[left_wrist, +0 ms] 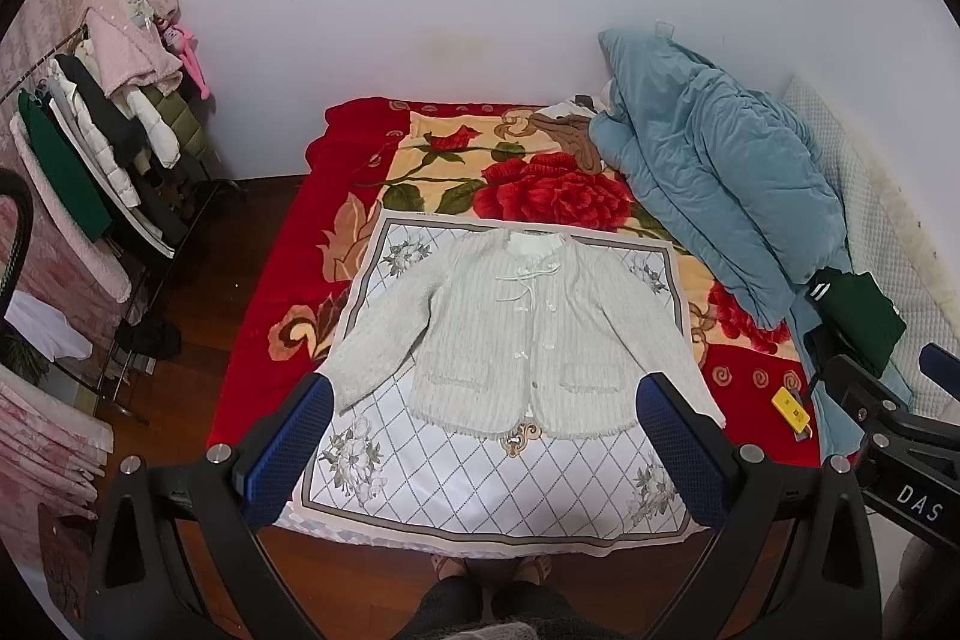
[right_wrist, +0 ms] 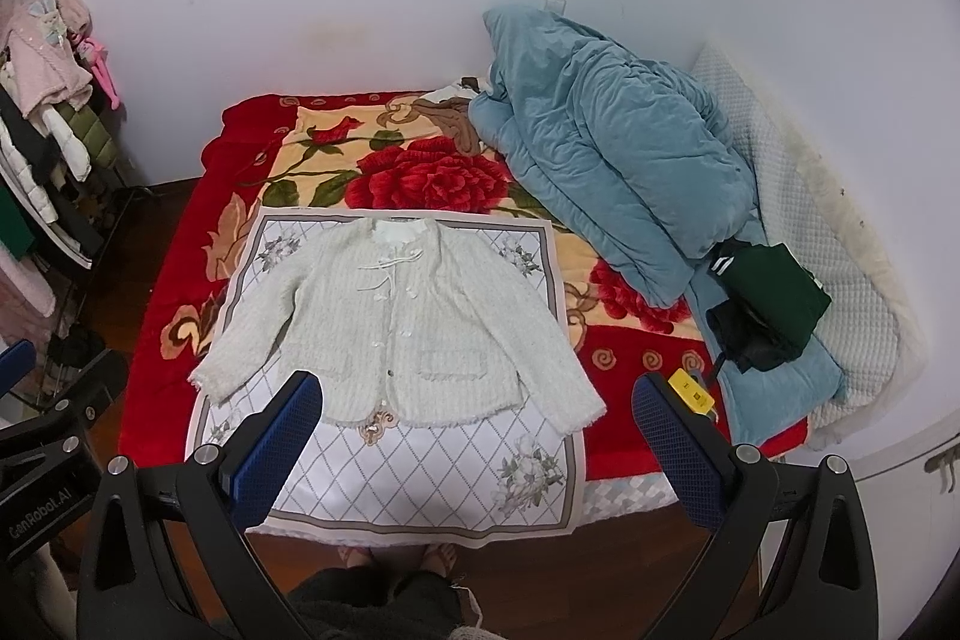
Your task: Fold large clothes
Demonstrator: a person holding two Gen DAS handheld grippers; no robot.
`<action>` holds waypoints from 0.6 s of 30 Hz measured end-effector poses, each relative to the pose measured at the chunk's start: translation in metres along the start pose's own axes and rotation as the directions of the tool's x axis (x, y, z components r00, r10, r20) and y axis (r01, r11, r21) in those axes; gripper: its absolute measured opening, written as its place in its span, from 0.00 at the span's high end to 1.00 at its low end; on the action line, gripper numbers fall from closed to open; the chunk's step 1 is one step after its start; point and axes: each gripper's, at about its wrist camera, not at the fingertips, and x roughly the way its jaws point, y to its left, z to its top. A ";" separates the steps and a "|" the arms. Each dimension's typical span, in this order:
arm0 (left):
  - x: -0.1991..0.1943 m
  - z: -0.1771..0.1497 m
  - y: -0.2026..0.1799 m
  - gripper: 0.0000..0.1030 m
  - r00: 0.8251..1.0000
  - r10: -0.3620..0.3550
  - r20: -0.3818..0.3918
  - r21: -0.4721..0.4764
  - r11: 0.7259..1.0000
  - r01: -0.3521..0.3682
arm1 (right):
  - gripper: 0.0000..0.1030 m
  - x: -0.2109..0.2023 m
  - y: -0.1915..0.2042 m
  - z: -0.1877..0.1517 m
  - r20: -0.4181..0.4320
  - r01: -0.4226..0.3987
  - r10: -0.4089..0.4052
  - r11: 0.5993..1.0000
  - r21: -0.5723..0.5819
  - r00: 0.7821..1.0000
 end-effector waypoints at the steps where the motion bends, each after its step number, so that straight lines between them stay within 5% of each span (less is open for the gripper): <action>1: -0.001 0.002 0.000 0.00 1.000 0.000 0.001 0.001 1.000 0.000 | 0.00 0.000 0.000 -0.001 -0.001 0.000 0.000 1.000 -0.001 1.000; 18: 0.024 0.026 -0.004 0.00 1.000 -0.016 0.013 0.017 1.000 0.016 | 0.00 0.025 -0.007 -0.002 -0.030 -0.019 0.020 0.999 0.031 0.999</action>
